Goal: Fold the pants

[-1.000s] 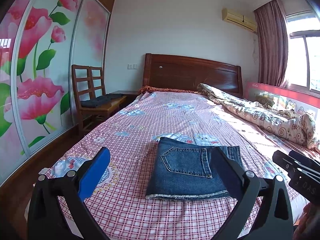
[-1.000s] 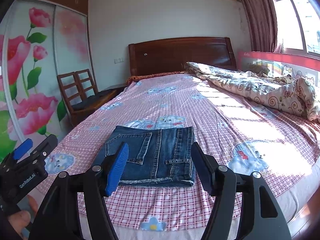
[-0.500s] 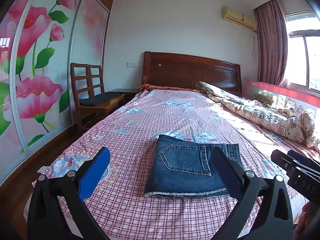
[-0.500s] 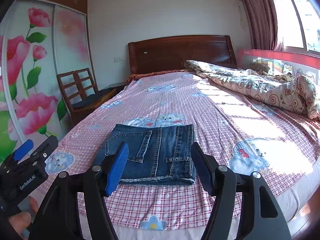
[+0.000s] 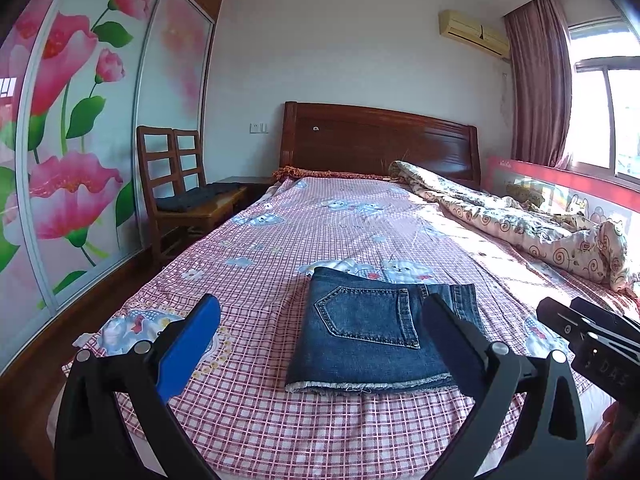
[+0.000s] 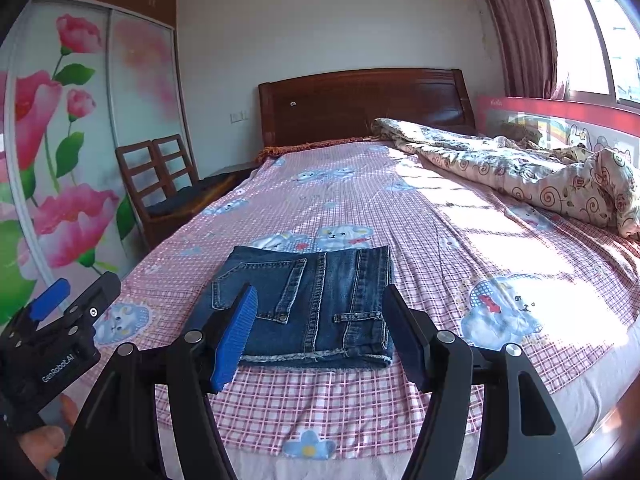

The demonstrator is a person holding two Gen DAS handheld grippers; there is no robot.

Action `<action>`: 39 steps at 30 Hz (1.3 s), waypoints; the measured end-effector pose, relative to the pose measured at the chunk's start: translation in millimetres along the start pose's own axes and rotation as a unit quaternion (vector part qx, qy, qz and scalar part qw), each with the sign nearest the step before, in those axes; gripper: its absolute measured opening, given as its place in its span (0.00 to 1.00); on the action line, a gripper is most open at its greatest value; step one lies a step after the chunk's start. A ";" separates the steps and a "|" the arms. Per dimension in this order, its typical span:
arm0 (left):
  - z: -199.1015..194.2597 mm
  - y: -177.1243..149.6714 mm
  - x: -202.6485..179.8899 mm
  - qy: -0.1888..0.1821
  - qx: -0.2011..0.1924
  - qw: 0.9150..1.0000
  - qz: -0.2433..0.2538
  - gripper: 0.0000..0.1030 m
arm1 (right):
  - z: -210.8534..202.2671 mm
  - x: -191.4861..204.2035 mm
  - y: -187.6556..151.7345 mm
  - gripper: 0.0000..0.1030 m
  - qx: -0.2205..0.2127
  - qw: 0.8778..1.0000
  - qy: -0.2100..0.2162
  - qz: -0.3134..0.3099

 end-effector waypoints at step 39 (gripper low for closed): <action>0.2 3.3 -8.4 -0.017 0.016 1.000 0.016 0.98 | 1.8 10.2 -5.3 0.62 0.016 1.000 0.000 -0.020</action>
Point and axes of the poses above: each gripper's, at about its wrist camera, not at the fingertips, and z roughly the way its jaws point, x to its left, y to its top, the point moved 5 cm from there along z, roughly the way its jaws point, and after that the axes turned 15 degrees about z, right-handed, at the moved point
